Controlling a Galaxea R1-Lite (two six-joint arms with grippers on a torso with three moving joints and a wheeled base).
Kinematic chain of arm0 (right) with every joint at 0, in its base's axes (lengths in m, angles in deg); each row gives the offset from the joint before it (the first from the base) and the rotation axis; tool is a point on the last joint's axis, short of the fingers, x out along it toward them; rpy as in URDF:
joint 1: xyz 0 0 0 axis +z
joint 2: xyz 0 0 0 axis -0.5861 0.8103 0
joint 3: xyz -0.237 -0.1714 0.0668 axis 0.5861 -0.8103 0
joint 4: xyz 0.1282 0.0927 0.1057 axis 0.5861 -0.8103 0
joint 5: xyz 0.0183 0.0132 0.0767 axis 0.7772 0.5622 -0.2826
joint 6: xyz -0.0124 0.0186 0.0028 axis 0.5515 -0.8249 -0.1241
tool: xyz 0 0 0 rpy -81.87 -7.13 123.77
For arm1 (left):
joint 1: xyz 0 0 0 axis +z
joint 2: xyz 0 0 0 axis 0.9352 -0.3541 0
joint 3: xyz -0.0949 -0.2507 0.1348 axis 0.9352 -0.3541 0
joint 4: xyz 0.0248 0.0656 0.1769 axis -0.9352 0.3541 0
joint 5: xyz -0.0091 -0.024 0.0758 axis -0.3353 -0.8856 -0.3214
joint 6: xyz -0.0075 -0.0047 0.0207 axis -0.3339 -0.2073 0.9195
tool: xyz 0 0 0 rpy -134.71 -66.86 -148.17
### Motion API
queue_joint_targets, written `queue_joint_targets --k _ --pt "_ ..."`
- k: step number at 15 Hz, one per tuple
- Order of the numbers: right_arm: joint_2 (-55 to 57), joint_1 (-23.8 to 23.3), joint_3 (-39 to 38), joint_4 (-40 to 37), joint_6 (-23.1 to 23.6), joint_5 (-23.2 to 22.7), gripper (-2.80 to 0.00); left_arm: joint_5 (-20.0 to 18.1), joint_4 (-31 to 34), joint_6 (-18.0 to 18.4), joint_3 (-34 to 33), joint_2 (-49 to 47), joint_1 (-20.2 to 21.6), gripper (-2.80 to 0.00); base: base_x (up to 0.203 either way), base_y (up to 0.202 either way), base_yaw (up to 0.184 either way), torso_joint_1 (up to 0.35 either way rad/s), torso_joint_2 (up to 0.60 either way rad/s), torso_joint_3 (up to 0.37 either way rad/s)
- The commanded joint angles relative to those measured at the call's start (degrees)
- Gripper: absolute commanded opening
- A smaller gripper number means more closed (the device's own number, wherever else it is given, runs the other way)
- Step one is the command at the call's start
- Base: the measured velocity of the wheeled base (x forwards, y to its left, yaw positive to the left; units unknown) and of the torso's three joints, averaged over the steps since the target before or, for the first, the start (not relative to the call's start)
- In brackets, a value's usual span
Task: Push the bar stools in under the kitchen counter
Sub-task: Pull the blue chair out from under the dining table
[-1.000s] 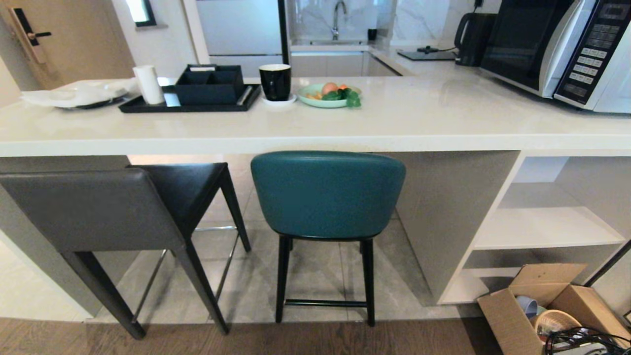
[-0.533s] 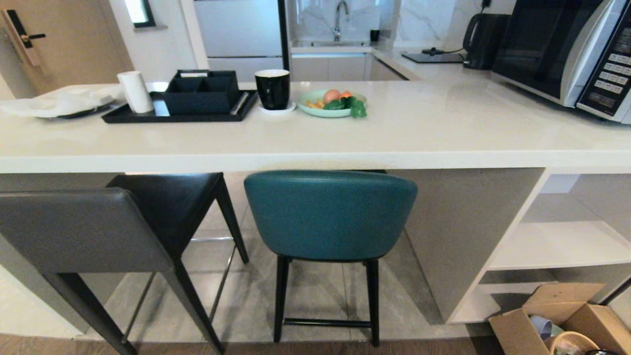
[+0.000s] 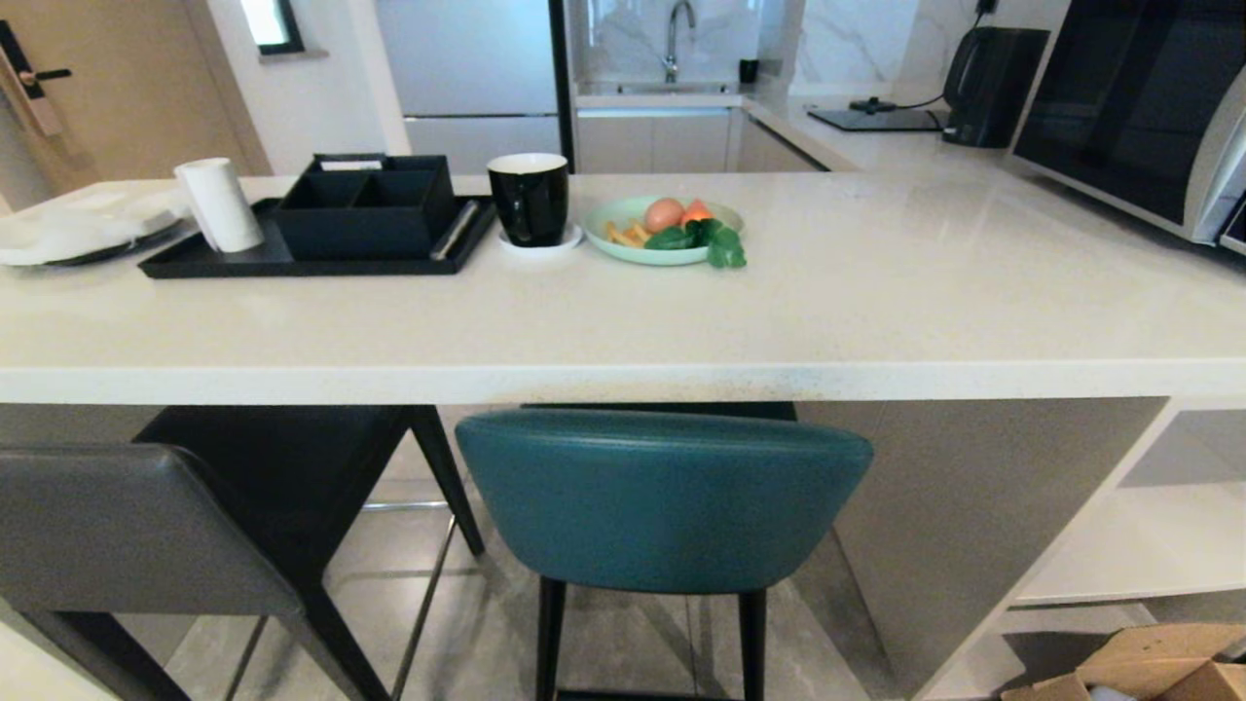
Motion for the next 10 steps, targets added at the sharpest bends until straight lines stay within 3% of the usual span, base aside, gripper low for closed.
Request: queue_joint_targets --k 1,5,10 --pt "0.0 0.0 -0.1 0.0 0.0 0.0 -2.8 0.0 0.1 0.0 0.0 0.0 0.0 -2.8 0.196 0.0 -0.001 0.009 0.0 -0.007" --pt "0.0 0.0 -0.1 0.0 0.0 0.0 -2.8 0.0 0.1 0.0 0.0 0.0 -0.1 -2.8 0.168 0.0 0.001 0.009 0.0 0.004" --pt "0.0 0.0 -0.1 0.0 0.0 0.0 -2.8 0.0 0.1 0.0 0.1 0.0 -0.1 -2.8 0.0 0.0 0.0 0.0 0.0 0.0"
